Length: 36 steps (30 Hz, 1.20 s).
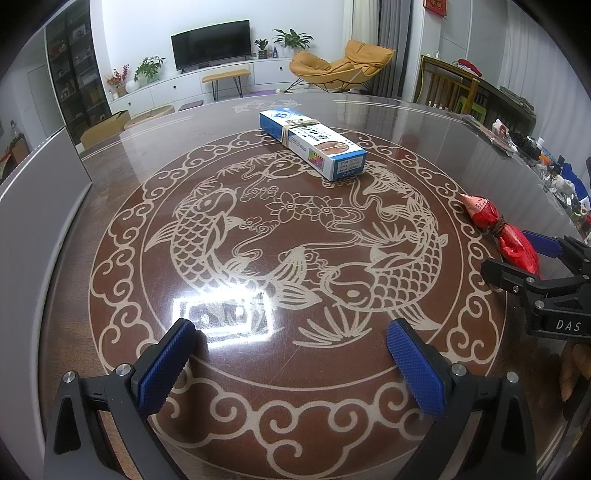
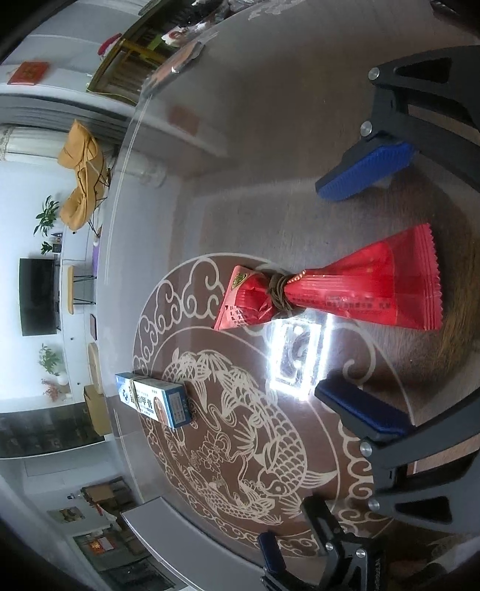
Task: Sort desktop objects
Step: 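Hold the red packet with the right tool above the table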
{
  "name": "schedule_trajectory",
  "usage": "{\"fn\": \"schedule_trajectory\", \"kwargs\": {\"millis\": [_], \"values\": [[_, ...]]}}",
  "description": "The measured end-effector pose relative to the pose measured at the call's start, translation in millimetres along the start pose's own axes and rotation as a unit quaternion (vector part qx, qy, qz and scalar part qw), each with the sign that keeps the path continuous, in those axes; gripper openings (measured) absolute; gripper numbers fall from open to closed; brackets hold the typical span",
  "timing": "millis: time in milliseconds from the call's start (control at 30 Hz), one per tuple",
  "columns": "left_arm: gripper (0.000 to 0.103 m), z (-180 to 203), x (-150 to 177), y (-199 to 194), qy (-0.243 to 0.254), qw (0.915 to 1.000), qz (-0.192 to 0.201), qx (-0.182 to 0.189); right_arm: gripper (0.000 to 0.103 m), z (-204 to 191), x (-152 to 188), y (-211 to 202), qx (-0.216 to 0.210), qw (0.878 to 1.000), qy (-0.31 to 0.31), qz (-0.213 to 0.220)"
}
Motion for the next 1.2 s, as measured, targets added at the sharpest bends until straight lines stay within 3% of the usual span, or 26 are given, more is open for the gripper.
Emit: {"fn": "schedule_trajectory", "kwargs": {"millis": [167, 933, 1067, 1200], "values": [[0.103, 0, 0, 0, 0.0, 1.0, 0.0, 0.0, 0.103, 0, 1, 2, 0.002, 1.0, 0.001, -0.003], [0.103, -2, 6, -7, 0.008, 0.9999, -0.008, 0.007, 0.103, 1, 2, 2, 0.002, 1.0, 0.002, -0.004], [0.103, -10, -11, 2, 0.01, 0.9983, -0.054, 0.02, 0.103, 1, 2, 2, 0.002, 1.0, 0.002, -0.004], [0.103, -22, -56, 3, -0.036, 0.9976, -0.051, 0.029, 0.103, 1, 2, 2, 0.002, 1.0, 0.002, -0.004]]}}
Point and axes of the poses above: each gripper's, at about its wrist camera, not at the fingertips, and y roughly the way its jaws point, z to its right, x to its underside, the point moved 7 cm from there along y, roughly the way its jaws point, and after that the axes turned 2 degrees about -y, right-handed, at the moved point
